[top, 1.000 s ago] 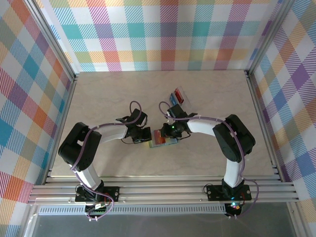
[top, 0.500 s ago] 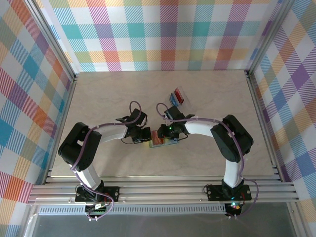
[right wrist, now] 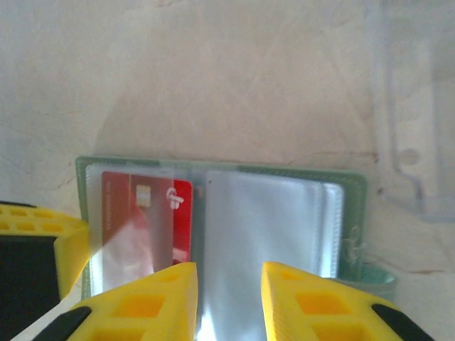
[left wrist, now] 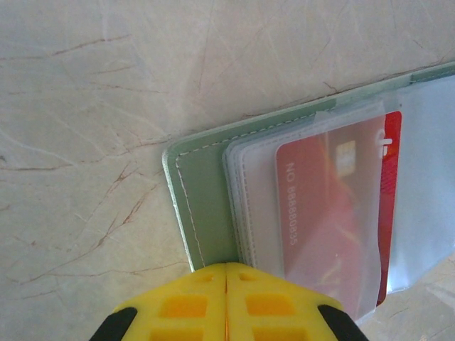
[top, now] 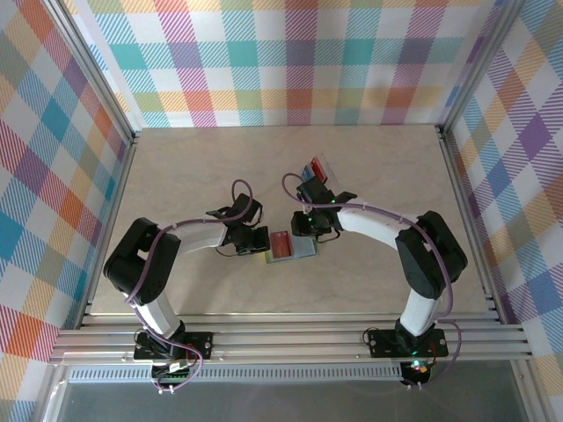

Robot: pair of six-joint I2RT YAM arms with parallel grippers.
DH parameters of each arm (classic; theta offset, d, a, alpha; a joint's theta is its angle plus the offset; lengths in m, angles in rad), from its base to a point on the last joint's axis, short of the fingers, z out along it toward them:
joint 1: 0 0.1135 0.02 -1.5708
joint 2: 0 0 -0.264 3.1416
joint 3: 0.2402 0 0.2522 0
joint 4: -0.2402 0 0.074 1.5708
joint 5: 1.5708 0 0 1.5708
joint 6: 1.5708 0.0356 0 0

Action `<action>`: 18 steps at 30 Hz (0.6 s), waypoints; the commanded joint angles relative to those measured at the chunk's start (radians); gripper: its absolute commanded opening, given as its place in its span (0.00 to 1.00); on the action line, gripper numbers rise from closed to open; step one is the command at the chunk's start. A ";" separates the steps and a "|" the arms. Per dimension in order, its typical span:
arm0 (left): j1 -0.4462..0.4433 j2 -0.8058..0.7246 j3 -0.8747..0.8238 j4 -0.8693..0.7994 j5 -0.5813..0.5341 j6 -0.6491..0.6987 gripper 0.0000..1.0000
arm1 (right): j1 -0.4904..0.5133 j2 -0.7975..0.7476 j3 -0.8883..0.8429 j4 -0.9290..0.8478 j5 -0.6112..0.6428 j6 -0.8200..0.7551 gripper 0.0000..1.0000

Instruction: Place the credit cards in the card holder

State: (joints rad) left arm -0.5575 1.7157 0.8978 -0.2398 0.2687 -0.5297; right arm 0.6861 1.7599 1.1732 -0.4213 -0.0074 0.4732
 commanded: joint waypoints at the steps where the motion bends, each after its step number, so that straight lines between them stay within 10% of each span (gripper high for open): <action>1: 0.002 0.057 -0.028 -0.013 -0.051 0.021 0.08 | 0.001 0.054 0.048 -0.064 0.045 -0.063 0.31; 18: 0.002 0.057 -0.028 -0.007 -0.034 0.020 0.07 | 0.056 0.221 0.050 -0.073 0.155 -0.046 0.43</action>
State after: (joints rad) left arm -0.5575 1.7172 0.8982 -0.2386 0.2714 -0.5293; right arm 0.7200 1.9221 1.2503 -0.4610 0.1032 0.4103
